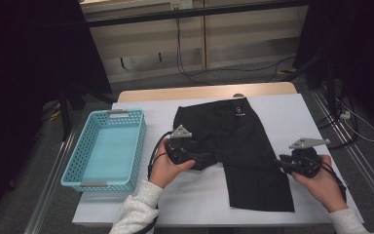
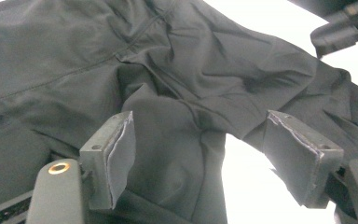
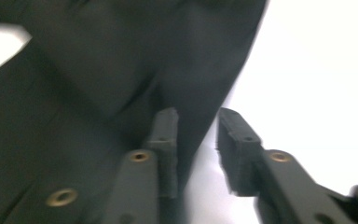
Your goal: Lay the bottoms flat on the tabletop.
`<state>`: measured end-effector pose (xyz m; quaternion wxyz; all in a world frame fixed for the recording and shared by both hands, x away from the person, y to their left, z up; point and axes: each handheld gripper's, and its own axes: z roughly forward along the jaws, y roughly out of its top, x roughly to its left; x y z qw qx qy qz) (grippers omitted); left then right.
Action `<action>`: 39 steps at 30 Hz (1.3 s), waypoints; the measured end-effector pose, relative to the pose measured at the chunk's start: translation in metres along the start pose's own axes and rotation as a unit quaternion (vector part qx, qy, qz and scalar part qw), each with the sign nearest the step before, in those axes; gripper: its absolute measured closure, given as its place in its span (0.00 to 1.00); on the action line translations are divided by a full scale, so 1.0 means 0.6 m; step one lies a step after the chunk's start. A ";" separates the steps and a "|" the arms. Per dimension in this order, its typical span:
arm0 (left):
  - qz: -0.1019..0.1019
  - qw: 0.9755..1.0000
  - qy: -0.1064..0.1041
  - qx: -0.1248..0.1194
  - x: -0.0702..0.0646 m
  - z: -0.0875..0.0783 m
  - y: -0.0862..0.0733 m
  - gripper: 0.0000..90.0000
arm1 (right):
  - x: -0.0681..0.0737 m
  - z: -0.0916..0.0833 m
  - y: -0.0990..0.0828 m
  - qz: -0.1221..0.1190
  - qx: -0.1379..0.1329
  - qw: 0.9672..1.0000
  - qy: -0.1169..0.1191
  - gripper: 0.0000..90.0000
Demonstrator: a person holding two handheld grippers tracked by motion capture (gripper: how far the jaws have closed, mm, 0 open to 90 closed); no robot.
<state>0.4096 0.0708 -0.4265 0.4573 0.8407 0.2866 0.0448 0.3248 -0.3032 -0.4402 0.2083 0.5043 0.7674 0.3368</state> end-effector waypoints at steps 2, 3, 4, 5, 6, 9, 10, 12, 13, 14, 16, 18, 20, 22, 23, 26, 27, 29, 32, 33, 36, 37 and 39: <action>-0.002 1.000 0.003 0.001 0.002 -0.002 -0.002 0.29 | -0.012 0.021 0.016 0.010 -0.003 1.000 -0.010 0.66; -0.002 1.000 0.005 0.001 0.003 -0.004 -0.003 0.29 | -0.017 0.033 0.022 0.014 -0.007 1.000 -0.015 0.67; -0.003 1.000 0.005 0.002 0.004 -0.006 -0.004 0.28 | -0.022 0.044 0.029 0.017 -0.002 1.000 -0.018 0.68; -0.003 1.000 0.007 -0.001 0.005 -0.008 -0.005 0.28 | -0.026 0.055 0.035 0.020 0.000 1.000 -0.023 0.67; -0.004 1.000 0.008 0.000 0.006 -0.011 -0.005 0.28 | -0.028 0.065 0.041 0.024 -0.003 0.999 -0.031 0.66; -0.005 1.000 0.011 -0.001 0.009 -0.017 -0.009 0.28 | -0.035 0.094 0.056 0.030 -0.005 0.999 -0.035 0.66; -0.006 1.000 0.014 -0.001 0.010 -0.019 -0.010 0.28 | -0.038 0.102 0.061 0.031 -0.003 0.999 -0.040 0.66; -0.007 1.000 0.018 0.000 0.013 -0.022 -0.012 0.27 | -0.045 0.118 0.071 0.045 -0.004 0.998 -0.037 0.68; -0.009 1.000 0.017 -0.001 0.014 -0.022 -0.013 0.27 | -0.050 0.126 0.076 0.049 -0.002 0.998 -0.036 0.67; -0.010 1.000 0.019 0.000 0.015 -0.023 -0.013 0.27 | -0.052 0.131 0.079 0.047 0.002 0.998 -0.044 0.68; -0.011 1.000 0.021 -0.001 0.017 -0.025 -0.013 0.27 | -0.059 0.141 0.081 0.054 0.004 0.997 -0.048 0.76; -0.015 1.000 0.021 -0.005 0.019 -0.025 -0.013 0.27 | -0.067 0.143 0.080 0.073 -0.004 0.997 -0.032 0.84; -0.016 1.000 0.024 -0.007 0.020 -0.024 -0.013 0.27 | -0.073 0.142 0.081 0.074 0.000 0.997 -0.019 0.96; -0.016 1.000 0.023 -0.002 0.020 -0.022 -0.014 0.27 | -0.075 0.142 0.081 0.081 0.002 0.997 -0.002 1.00; -0.016 1.000 0.023 -0.002 0.019 -0.020 -0.014 0.27 | -0.074 0.141 0.081 0.076 0.006 0.997 -0.004 1.00; -0.014 1.000 0.022 0.001 0.018 -0.017 -0.014 0.27 | -0.078 0.136 0.082 0.065 0.010 0.998 -0.022 1.00; -0.013 1.000 0.023 0.001 0.018 -0.017 -0.014 0.27 | -0.083 0.135 0.079 0.071 0.010 0.997 -0.021 1.00; -0.013 1.000 0.024 0.000 0.018 -0.018 -0.013 0.27 | -0.094 0.127 0.072 0.087 0.011 0.996 -0.029 1.00; -0.011 1.000 0.025 -0.002 0.018 -0.020 -0.012 0.27 | -0.110 0.109 0.060 0.093 0.020 0.994 -0.053 1.00; -0.012 1.000 0.024 -0.002 0.017 -0.020 -0.011 0.27 | -0.114 0.106 0.055 0.101 0.018 0.994 -0.047 1.00; -0.012 1.000 0.024 -0.002 0.016 -0.019 -0.010 0.27 | -0.118 0.106 0.054 0.099 0.009 0.994 -0.051 0.85; -0.012 1.000 0.024 -0.002 0.016 -0.019 -0.011 0.27 | -0.118 0.111 0.059 0.101 0.001 0.994 -0.048 0.82; -0.012 1.000 0.026 0.001 0.017 -0.020 -0.011 0.27 | -0.113 0.124 0.072 0.102 -0.006 0.994 -0.040 0.77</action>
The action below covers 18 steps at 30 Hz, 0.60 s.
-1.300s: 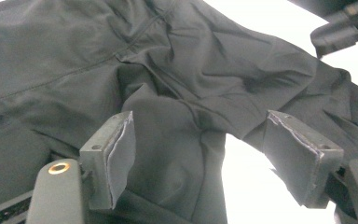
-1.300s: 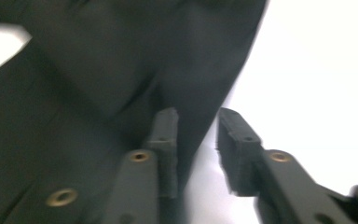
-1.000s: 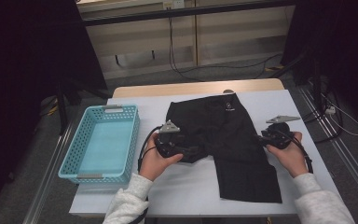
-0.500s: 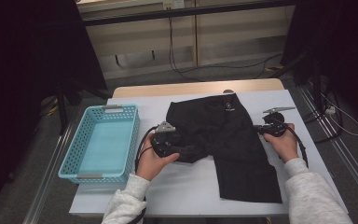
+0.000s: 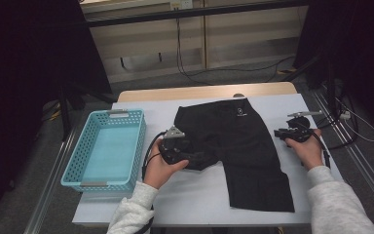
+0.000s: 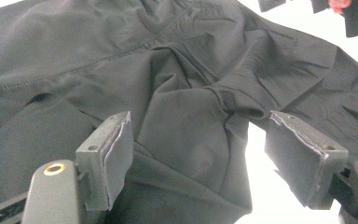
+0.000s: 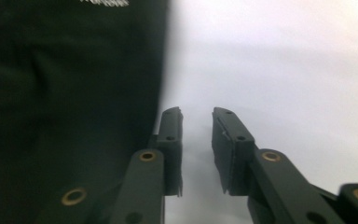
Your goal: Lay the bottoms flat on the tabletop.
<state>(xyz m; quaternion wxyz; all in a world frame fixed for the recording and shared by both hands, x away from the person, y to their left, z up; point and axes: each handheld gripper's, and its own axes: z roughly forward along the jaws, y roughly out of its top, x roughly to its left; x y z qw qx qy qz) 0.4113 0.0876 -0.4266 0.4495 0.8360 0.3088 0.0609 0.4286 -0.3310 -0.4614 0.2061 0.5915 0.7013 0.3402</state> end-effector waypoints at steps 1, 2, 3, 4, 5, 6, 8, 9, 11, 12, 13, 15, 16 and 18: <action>-0.001 1.000 -0.001 -0.003 0.001 -0.001 0.000 0.27 | 0.005 0.008 0.007 -0.008 -0.007 1.000 0.000 0.74; -0.004 1.000 -0.001 -0.004 0.001 -0.002 0.000 0.27 | 0.012 0.014 0.014 -0.008 -0.009 1.000 0.006 0.74; -0.002 1.000 0.001 -0.006 0.002 -0.003 0.001 0.27 | 0.018 0.020 0.020 -0.008 -0.011 1.000 0.007 0.71; -0.004 1.000 0.001 -0.007 0.003 -0.004 0.001 0.27 | 0.025 0.025 0.026 -0.006 -0.013 1.000 0.011 0.65; -0.005 1.000 0.002 -0.008 0.004 -0.005 0.000 0.27 | 0.030 0.030 0.032 -0.006 -0.018 1.000 0.015 0.62; -0.004 1.000 0.001 -0.006 0.004 -0.005 0.000 0.27 | 0.035 0.034 0.037 -0.010 -0.023 1.000 0.017 0.60; -0.007 1.000 0.000 -0.005 0.005 -0.006 -0.001 0.27 | 0.043 0.045 0.043 -0.024 -0.018 1.000 -0.003 0.63; -0.006 1.000 0.001 -0.007 0.005 -0.007 -0.001 0.27 | 0.045 0.052 0.044 -0.021 -0.009 1.000 -0.005 0.63; -0.007 1.000 -0.002 -0.009 0.003 -0.008 0.001 0.26 | 0.048 0.063 0.043 -0.018 -0.003 1.000 0.023 0.68; -0.005 1.000 0.000 -0.012 0.003 -0.008 0.002 0.26 | 0.051 0.065 0.043 -0.027 -0.005 0.999 0.017 0.76; -0.006 1.000 -0.001 -0.012 0.003 -0.009 0.003 0.26 | 0.051 0.065 0.043 -0.032 -0.004 0.999 0.007 0.84; -0.004 1.000 0.001 -0.010 0.004 -0.008 0.003 0.27 | 0.044 0.063 0.045 -0.013 0.005 1.000 0.027 0.99; -0.007 1.000 0.002 -0.010 0.004 -0.007 0.003 0.27 | 0.039 0.062 0.044 -0.007 0.005 0.999 0.031 0.99; -0.006 1.000 0.002 -0.008 0.006 -0.004 0.002 0.27 | 0.029 0.058 0.044 0.000 0.005 1.000 0.028 1.00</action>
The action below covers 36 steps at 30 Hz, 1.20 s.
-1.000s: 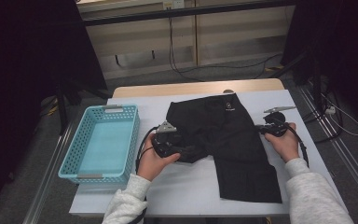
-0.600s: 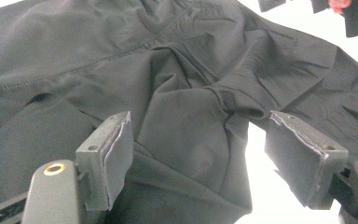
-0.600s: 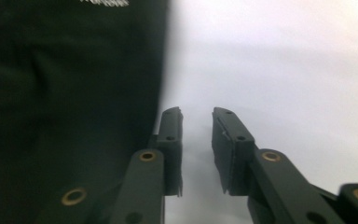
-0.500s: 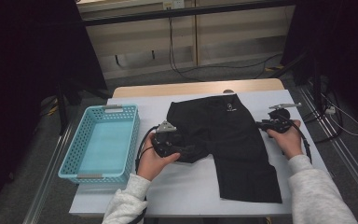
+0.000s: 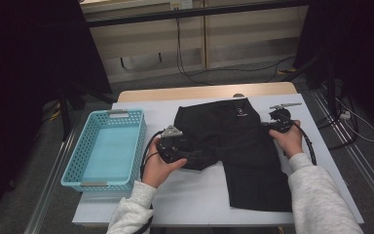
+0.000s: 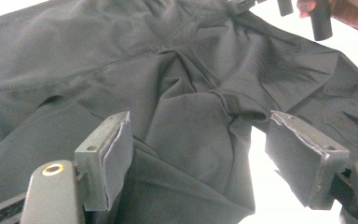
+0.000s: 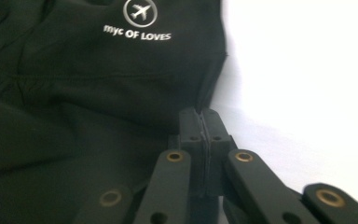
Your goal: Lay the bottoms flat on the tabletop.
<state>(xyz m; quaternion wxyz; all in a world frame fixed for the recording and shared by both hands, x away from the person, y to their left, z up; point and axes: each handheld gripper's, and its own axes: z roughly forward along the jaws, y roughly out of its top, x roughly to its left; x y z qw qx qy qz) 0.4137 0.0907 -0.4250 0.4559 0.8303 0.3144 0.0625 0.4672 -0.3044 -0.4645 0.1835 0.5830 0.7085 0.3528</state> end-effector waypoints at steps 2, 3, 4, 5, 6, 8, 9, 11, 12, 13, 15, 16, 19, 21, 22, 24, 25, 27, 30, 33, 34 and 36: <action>0.001 1.000 -0.001 0.002 0.000 0.002 0.000 0.27 | -0.010 -0.005 -0.002 0.007 0.000 1.000 -0.005 1.00; 0.000 1.000 -0.001 0.001 0.000 0.003 0.000 0.27 | -0.016 -0.007 -0.003 0.009 -0.001 1.000 -0.006 1.00; 0.000 1.000 -0.001 0.000 0.000 0.003 0.001 0.27 | -0.021 -0.009 -0.004 0.012 -0.001 1.000 -0.008 1.00; 0.000 1.000 0.000 -0.002 0.001 0.003 0.001 0.27 | -0.025 -0.012 -0.005 0.012 0.001 1.000 -0.013 1.00; 0.001 1.000 0.002 -0.001 0.002 0.003 0.001 0.27 | -0.029 -0.015 -0.005 0.013 0.001 1.000 -0.018 1.00; -0.001 1.000 0.003 0.000 0.002 0.004 0.001 0.27 | -0.040 -0.021 -0.008 0.021 -0.001 0.999 -0.025 1.00; -0.001 1.000 0.003 0.002 0.002 0.005 0.000 0.27 | -0.047 -0.023 -0.010 0.026 -0.003 0.999 -0.030 1.00; -0.001 1.000 0.003 0.004 0.003 0.006 -0.001 0.27 | -0.059 -0.029 -0.013 0.037 -0.004 0.999 -0.035 1.00; -0.001 1.000 0.004 0.004 0.003 0.007 -0.001 0.27 | -0.063 -0.031 -0.015 0.040 -0.005 0.998 -0.040 1.00; 0.000 1.000 0.004 0.005 0.003 0.007 -0.002 0.27 | -0.066 -0.034 -0.016 0.043 -0.007 0.998 -0.046 1.00; -0.002 1.000 0.004 0.003 0.003 0.008 -0.002 0.27 | -0.072 -0.038 -0.019 0.052 -0.009 0.997 -0.055 1.00; -0.002 1.000 0.006 0.003 0.004 0.008 -0.003 0.27 | -0.075 -0.038 -0.021 0.057 -0.011 0.997 -0.049 0.97; -0.007 1.000 0.010 0.005 0.010 0.008 -0.005 0.27 | -0.070 -0.042 -0.024 0.049 -0.007 0.998 -0.046 0.82; -0.012 1.000 0.015 0.004 0.014 0.007 -0.006 0.27 | -0.063 -0.048 -0.028 0.048 -0.003 0.998 -0.050 0.71; -0.016 1.000 0.019 0.000 0.016 0.007 -0.007 0.27 | -0.061 -0.051 -0.031 0.042 -0.002 0.998 -0.048 0.69; -0.020 1.000 0.024 -0.002 0.020 0.006 -0.006 0.27 | -0.054 -0.061 -0.039 0.028 0.006 0.998 -0.052 0.64; -0.020 0.999 0.028 0.000 0.022 0.005 -0.005 0.27 | -0.053 -0.067 -0.045 0.031 0.006 0.998 -0.048 0.65; -0.022 0.999 0.040 0.002 0.025 0.006 -0.005 0.28 | -0.050 -0.080 -0.057 0.026 0.007 0.999 -0.041 0.63; -0.025 0.999 0.047 0.005 0.030 0.011 -0.006 0.29 | -0.041 -0.102 -0.078 0.019 0.016 0.999 -0.033 0.62; -0.030 0.999 0.046 0.002 0.031 0.016 -0.005 0.29 | -0.025 -0.124 -0.101 0.007 0.020 0.999 -0.023 0.62; -0.028 0.999 0.046 0.005 0.030 0.017 -0.003 0.29 | -0.019 -0.130 -0.109 0.003 0.019 1.000 -0.020 0.63; -0.021 0.999 0.044 0.009 0.027 0.019 -0.001 0.29 | -0.007 -0.141 -0.121 -0.005 0.022 1.000 -0.011 0.68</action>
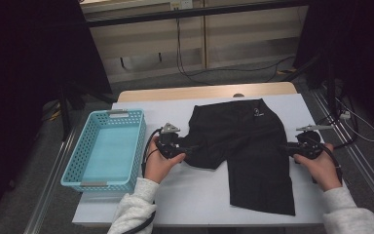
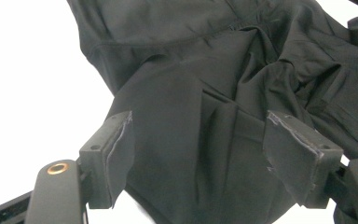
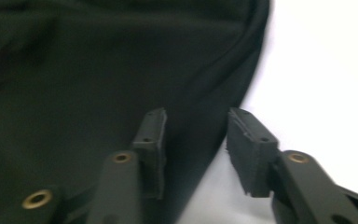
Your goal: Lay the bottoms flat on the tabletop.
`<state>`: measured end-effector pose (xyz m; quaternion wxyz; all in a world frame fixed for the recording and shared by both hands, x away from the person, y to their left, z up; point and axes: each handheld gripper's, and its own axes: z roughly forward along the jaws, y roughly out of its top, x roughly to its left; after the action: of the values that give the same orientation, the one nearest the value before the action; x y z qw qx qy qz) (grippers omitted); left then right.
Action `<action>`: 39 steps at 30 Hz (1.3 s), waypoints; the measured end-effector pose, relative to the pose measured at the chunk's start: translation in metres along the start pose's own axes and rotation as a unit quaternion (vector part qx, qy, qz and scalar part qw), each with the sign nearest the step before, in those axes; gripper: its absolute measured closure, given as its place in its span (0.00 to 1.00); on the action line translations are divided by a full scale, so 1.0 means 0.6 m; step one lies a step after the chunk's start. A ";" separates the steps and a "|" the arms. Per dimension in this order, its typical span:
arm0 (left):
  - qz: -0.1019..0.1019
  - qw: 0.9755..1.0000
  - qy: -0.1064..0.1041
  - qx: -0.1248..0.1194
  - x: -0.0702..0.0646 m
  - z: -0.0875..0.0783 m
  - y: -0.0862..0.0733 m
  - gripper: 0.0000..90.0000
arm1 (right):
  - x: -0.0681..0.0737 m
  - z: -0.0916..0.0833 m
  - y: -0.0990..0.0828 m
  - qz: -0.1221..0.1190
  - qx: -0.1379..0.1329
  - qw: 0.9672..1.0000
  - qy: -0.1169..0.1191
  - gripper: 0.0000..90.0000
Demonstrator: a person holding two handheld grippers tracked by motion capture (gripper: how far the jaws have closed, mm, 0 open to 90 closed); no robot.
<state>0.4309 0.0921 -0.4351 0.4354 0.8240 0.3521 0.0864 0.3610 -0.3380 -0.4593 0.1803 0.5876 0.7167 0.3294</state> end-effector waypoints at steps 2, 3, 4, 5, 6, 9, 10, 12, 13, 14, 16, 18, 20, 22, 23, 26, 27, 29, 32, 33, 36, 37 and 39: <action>0.002 1.000 0.001 -0.002 -0.003 0.002 0.002 0.29 | 0.009 -0.009 -0.012 0.006 0.000 1.000 0.010 0.72; 0.001 1.000 -0.003 -0.001 -0.004 0.004 0.003 0.29 | 0.013 -0.014 -0.019 0.011 0.000 1.000 0.013 0.76; -0.002 1.000 -0.003 -0.002 -0.005 0.005 0.003 0.29 | 0.016 -0.020 -0.025 0.015 0.002 1.000 0.013 0.80; 0.003 1.000 -0.003 0.003 -0.004 0.005 0.003 0.29 | 0.018 -0.022 -0.028 0.018 0.002 1.000 0.019 0.84; 0.002 1.000 -0.004 0.003 -0.004 0.007 0.002 0.29 | 0.020 -0.025 -0.032 0.022 0.006 1.000 0.022 0.91; 0.003 1.000 -0.004 0.008 -0.005 0.009 0.000 0.29 | 0.017 -0.032 -0.037 0.013 0.011 1.000 0.022 1.00; 0.002 1.000 -0.004 0.007 -0.005 0.009 -0.001 0.29 | 0.011 -0.034 -0.038 0.017 0.010 1.000 0.015 1.00; 0.000 1.000 -0.003 0.006 -0.003 0.007 -0.001 0.29 | -0.004 -0.039 -0.039 0.022 0.005 1.000 -0.005 1.00; -0.004 1.000 -0.003 0.004 -0.002 0.007 -0.001 0.28 | -0.011 -0.042 -0.040 0.025 0.004 1.000 -0.016 1.00; -0.004 1.000 -0.002 0.002 -0.001 0.007 -0.001 0.28 | -0.017 -0.044 -0.041 0.029 0.002 0.999 -0.019 1.00; 0.003 1.000 -0.002 0.011 0.001 0.008 -0.002 0.28 | -0.022 -0.044 -0.044 0.032 -0.004 0.999 -0.015 0.99; -0.001 1.000 0.000 0.011 0.000 0.011 -0.004 0.28 | -0.018 -0.041 -0.045 0.019 -0.012 1.000 -0.021 0.90; 0.001 1.000 -0.005 0.014 -0.001 0.011 -0.004 0.28 | -0.009 -0.041 -0.042 0.010 -0.018 0.999 -0.026 0.79; 0.004 1.000 -0.006 0.013 -0.002 0.010 -0.004 0.28 | 0.005 -0.042 -0.037 -0.009 -0.018 0.999 -0.027 0.73; 0.004 1.000 -0.006 0.013 -0.004 0.010 -0.003 0.28 | 0.013 -0.043 -0.035 -0.017 -0.019 0.999 -0.027 0.70; 0.009 1.000 -0.007 0.015 -0.006 0.010 -0.002 0.28 | 0.035 -0.043 -0.029 -0.035 -0.026 0.999 -0.014 0.65; 0.009 1.000 -0.007 0.016 -0.007 0.011 -0.003 0.27 | 0.043 -0.043 -0.027 -0.043 -0.028 0.999 -0.009 0.64; 0.009 1.000 -0.007 0.014 -0.006 0.012 -0.004 0.27 | 0.059 -0.041 -0.024 -0.055 -0.029 0.998 0.001 0.62; 0.006 1.000 -0.006 0.015 -0.004 0.012 -0.005 0.27 | 0.081 -0.033 -0.020 -0.066 -0.031 0.997 0.025 0.59; 0.007 1.000 -0.004 0.015 -0.002 0.011 -0.005 0.27 | 0.087 -0.031 -0.019 -0.070 -0.031 0.997 0.029 0.59; 0.004 1.000 -0.003 0.014 0.001 0.009 -0.005 0.27 | 0.109 -0.025 -0.019 -0.078 -0.030 0.995 0.048 0.59; 0.000 1.000 -0.002 0.012 0.000 0.010 -0.006 0.27 | 0.117 -0.022 -0.020 -0.082 -0.028 0.995 0.057 0.62; 0.004 1.000 -0.003 0.015 0.002 0.009 -0.006 0.27 | 0.137 -0.018 -0.022 -0.104 -0.020 0.992 0.067 0.65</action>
<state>0.4325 0.0905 -0.4413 0.4240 0.8321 0.3483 0.0805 0.3244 -0.2629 -0.4503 0.1762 0.4831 0.7776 0.3619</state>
